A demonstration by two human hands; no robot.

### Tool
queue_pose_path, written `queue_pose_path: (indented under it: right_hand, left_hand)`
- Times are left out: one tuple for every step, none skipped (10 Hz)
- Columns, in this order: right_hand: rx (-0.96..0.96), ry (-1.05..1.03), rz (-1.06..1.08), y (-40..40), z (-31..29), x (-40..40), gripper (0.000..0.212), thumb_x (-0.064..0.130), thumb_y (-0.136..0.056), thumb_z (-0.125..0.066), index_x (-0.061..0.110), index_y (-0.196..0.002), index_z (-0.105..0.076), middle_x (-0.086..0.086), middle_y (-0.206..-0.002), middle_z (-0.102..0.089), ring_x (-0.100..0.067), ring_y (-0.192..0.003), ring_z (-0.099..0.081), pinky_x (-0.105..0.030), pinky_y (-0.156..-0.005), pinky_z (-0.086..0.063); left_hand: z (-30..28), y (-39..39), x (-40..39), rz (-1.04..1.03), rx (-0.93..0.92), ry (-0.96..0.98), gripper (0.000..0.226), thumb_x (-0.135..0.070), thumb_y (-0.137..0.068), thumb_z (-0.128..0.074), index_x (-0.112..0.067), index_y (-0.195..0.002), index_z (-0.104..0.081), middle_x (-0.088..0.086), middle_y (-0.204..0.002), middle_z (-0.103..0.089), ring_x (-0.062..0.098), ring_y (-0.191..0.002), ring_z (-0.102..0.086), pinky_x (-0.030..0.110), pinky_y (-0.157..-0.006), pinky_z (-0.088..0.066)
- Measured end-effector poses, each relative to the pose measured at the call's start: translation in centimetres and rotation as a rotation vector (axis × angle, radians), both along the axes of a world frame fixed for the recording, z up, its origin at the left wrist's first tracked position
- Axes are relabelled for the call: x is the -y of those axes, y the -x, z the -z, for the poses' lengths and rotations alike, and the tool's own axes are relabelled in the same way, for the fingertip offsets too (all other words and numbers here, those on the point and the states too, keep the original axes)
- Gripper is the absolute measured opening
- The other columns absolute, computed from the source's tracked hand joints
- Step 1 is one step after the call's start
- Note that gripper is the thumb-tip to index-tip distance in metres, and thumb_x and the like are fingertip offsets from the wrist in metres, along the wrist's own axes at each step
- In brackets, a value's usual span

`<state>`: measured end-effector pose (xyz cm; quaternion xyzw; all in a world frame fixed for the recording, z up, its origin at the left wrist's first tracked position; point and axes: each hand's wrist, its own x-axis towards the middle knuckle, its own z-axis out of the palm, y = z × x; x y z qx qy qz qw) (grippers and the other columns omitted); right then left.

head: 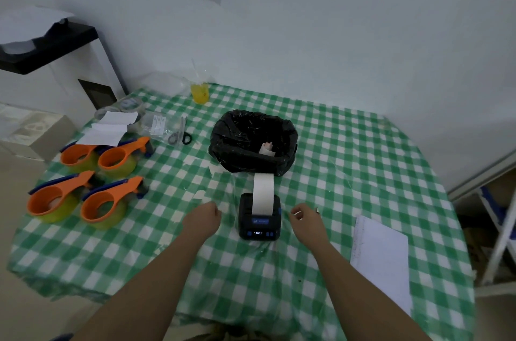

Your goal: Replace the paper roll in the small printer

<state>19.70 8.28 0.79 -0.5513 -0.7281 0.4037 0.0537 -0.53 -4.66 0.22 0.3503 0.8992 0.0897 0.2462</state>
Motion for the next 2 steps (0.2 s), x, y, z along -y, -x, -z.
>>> queue_pose_path:
  right_hand:
    - [0.029,0.012,-0.043,-0.1,-0.2,1.0,0.020,0.021,-0.092,-0.052,0.009,-0.105,-0.060,-0.006,-0.094,-0.062,-0.018,-0.079,-0.056,-0.029,-0.070,-0.044]
    - [0.012,-0.079,-0.098,-1.7,-0.5,3.1,0.008,0.022,-0.091,-0.054,0.021,-0.095,-0.061,0.000,-0.097,-0.066,-0.015,-0.087,-0.060,-0.029,-0.080,-0.052]
  left_hand:
    - [1.5,0.3,2.1,0.020,0.035,0.055,0.028,-0.029,-0.096,-0.039,-0.007,-0.101,-0.056,0.010,-0.098,-0.063,0.020,-0.079,-0.051,0.030,-0.072,-0.042]
    - [3.1,-0.7,6.4,0.032,0.110,0.125,0.028,-0.033,-0.096,-0.038,-0.017,-0.075,-0.047,0.005,-0.086,-0.057,0.022,-0.083,-0.058,0.027,-0.071,-0.040]
